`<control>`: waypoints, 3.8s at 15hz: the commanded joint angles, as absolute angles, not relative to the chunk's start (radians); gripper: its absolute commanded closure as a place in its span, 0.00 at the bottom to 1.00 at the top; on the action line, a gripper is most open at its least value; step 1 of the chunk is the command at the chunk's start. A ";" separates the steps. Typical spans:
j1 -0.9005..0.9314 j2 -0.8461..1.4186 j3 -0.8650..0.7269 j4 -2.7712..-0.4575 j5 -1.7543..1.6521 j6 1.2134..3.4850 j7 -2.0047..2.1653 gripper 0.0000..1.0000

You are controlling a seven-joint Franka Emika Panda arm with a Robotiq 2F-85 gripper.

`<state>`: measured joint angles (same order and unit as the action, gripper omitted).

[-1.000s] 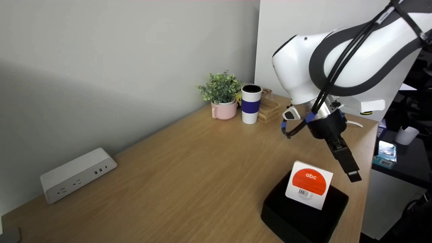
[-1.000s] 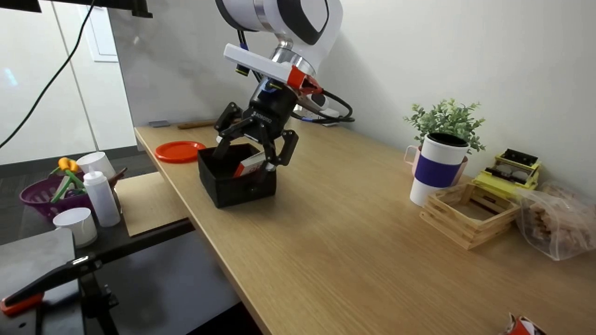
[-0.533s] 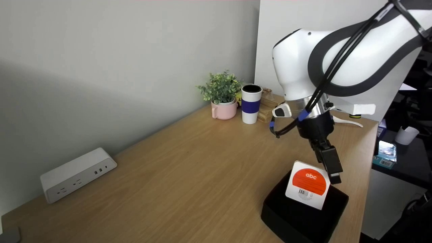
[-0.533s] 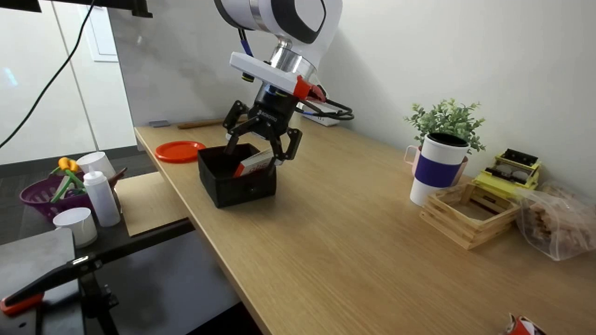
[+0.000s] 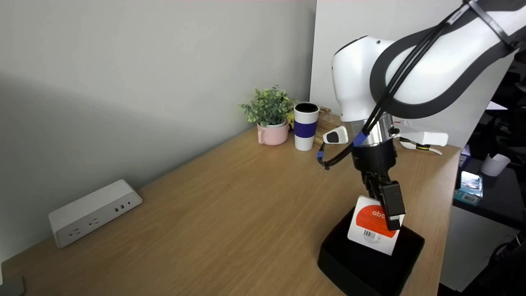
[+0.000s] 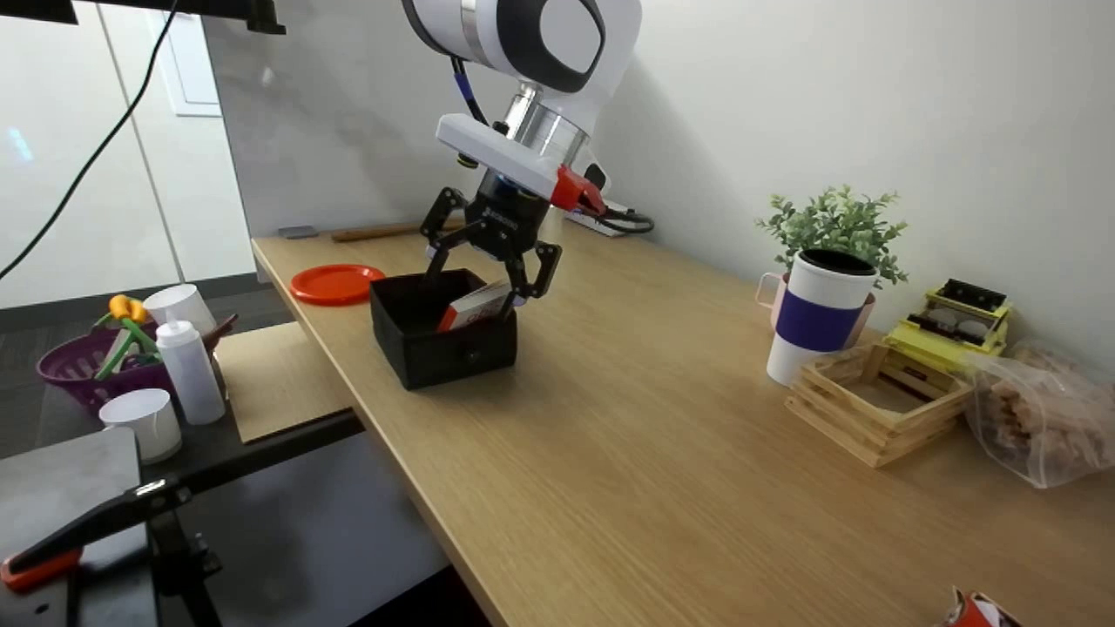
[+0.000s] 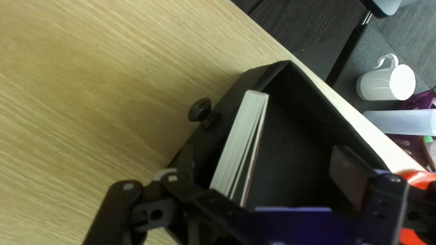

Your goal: Put the alphabet booklet on the table

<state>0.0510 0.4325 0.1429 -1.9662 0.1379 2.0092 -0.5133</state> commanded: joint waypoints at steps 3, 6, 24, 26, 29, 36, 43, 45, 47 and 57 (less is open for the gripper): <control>0.020 0.436 0.166 -1.972 0.178 2.040 -0.556 0.00; 0.017 0.434 0.166 -1.974 0.187 2.043 -0.556 0.00; 0.013 0.434 0.166 -1.976 0.189 2.045 -0.557 0.96; 0.013 0.433 0.167 -1.976 0.190 2.046 -0.558 0.96; 0.012 0.432 0.169 -1.976 0.193 2.045 -0.560 0.96; 0.015 0.397 0.182 -1.998 0.227 2.054 -0.546 0.96; 0.042 0.288 0.198 -2.096 0.273 2.157 -0.479 0.96; 0.052 0.243 0.200 -2.141 0.276 2.200 -0.442 0.96; 0.061 0.195 0.201 -2.189 0.283 2.237 -0.399 0.96; 0.103 0.002 0.187 -2.349 0.402 2.259 -0.224 0.96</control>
